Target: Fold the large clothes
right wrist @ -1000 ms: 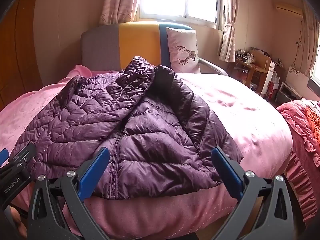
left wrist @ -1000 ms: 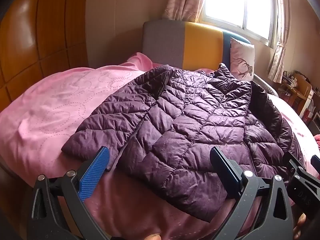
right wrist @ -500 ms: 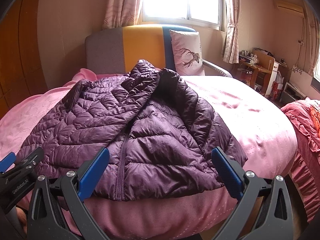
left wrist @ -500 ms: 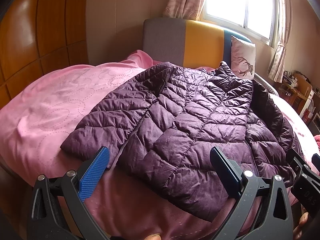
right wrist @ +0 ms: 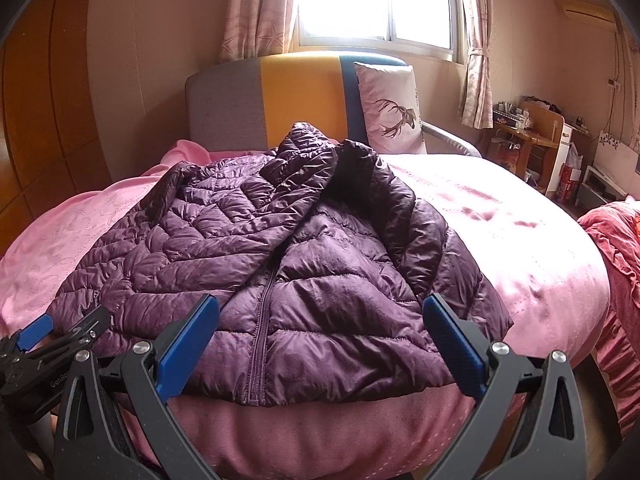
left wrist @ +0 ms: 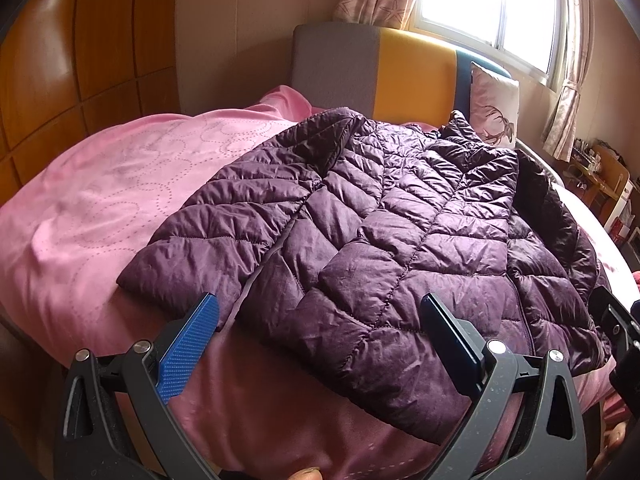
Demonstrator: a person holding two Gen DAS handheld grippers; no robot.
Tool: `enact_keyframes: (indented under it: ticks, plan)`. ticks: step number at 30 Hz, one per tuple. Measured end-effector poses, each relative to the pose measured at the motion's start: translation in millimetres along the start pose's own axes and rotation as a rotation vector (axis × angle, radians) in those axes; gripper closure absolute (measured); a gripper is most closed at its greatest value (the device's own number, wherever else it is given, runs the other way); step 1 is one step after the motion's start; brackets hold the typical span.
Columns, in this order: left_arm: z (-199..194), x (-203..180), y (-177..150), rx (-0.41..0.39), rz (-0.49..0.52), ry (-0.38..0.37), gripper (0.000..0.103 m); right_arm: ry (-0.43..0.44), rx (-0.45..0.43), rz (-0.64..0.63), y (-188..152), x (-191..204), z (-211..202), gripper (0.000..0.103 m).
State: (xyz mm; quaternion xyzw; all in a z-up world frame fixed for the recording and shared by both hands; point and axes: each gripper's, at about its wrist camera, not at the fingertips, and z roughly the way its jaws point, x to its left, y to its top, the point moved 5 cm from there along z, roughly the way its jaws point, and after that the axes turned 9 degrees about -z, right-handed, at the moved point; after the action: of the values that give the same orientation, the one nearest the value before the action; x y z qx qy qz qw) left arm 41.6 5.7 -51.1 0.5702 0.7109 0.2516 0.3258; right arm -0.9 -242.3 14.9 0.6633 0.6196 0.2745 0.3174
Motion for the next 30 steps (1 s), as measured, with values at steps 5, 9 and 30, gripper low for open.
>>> enact_keyframes:
  ticks: [5, 9, 30]
  plan:
    - [3, 2, -2, 0.008, -0.002, 0.008, 0.004, 0.021, -0.016, 0.001, 0, 2, 2, 0.002]
    - [7, 4, -3, 0.019, -0.005, 0.007, 0.004, 0.048, -0.019, 0.007, 0, 3, 5, 0.002]
    - [17, 59, 25, 0.117, -0.126, -0.221, 0.055, 0.280, 0.076, -0.200, 32, 85, 97, 0.102]
